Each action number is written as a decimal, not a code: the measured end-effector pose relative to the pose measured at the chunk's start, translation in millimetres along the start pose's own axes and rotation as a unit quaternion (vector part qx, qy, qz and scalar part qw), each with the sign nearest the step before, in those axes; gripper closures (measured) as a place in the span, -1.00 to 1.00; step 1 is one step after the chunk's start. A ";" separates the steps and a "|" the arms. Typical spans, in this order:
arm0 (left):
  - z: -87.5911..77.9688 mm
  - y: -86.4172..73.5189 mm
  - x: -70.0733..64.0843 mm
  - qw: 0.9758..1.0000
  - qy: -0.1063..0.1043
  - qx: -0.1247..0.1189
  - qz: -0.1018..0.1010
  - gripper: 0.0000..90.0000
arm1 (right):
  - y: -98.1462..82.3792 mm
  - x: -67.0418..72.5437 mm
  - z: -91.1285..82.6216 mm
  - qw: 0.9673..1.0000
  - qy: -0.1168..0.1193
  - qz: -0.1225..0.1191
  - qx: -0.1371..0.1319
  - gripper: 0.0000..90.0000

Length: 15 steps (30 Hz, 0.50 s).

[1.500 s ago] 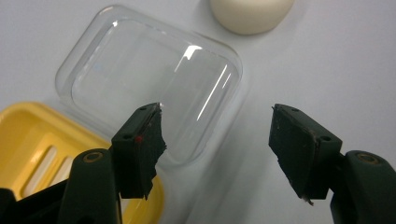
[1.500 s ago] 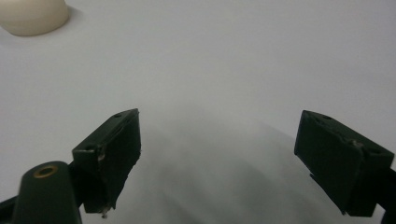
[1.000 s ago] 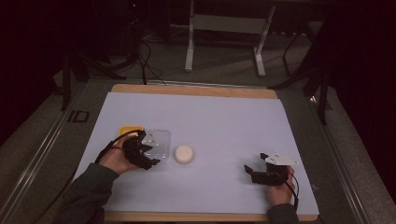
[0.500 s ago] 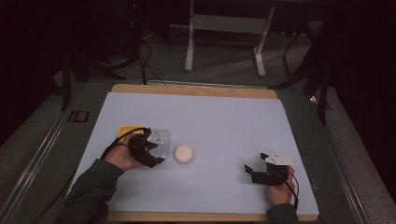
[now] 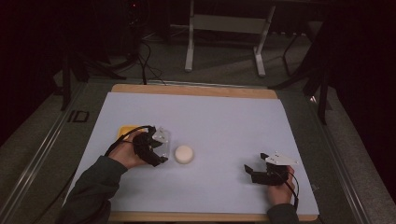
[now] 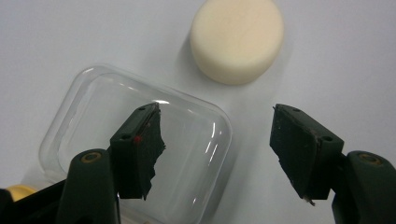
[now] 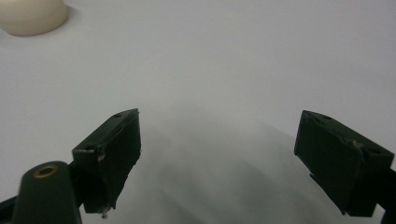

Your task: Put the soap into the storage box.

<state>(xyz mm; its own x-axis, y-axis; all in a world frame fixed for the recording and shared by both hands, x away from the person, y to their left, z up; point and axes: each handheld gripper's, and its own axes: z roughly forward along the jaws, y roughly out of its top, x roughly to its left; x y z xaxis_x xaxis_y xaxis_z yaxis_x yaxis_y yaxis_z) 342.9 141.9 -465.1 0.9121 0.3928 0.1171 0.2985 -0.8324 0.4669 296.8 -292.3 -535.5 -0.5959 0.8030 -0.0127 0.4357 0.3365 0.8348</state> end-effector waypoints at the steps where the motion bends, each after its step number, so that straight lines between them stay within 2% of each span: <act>1: 0.5 0.7 0.2 1.000 0.000 0.001 0.001 -0.24 | 0.0 0.0 0.0 1.000 0.000 0.000 0.000 -0.68; 13: 5.6 10.7 2.8 1.000 -0.012 0.018 0.007 -0.31 | 0.0 -0.2 0.0 1.000 0.001 0.001 0.000 -0.68; 15: 5.9 11.9 2.8 1.000 -0.012 0.014 0.004 -0.31 | 0.0 -0.2 0.1 1.000 0.001 0.001 0.000 -0.68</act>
<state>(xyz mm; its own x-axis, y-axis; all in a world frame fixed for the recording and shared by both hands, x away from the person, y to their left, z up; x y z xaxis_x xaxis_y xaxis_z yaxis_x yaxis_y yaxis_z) 350.7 130.8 -464.4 0.9210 0.3763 0.1005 0.2977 -0.8466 0.4412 297.0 -292.4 -535.5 -0.5968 0.8023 -0.0105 0.4365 0.3356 0.8348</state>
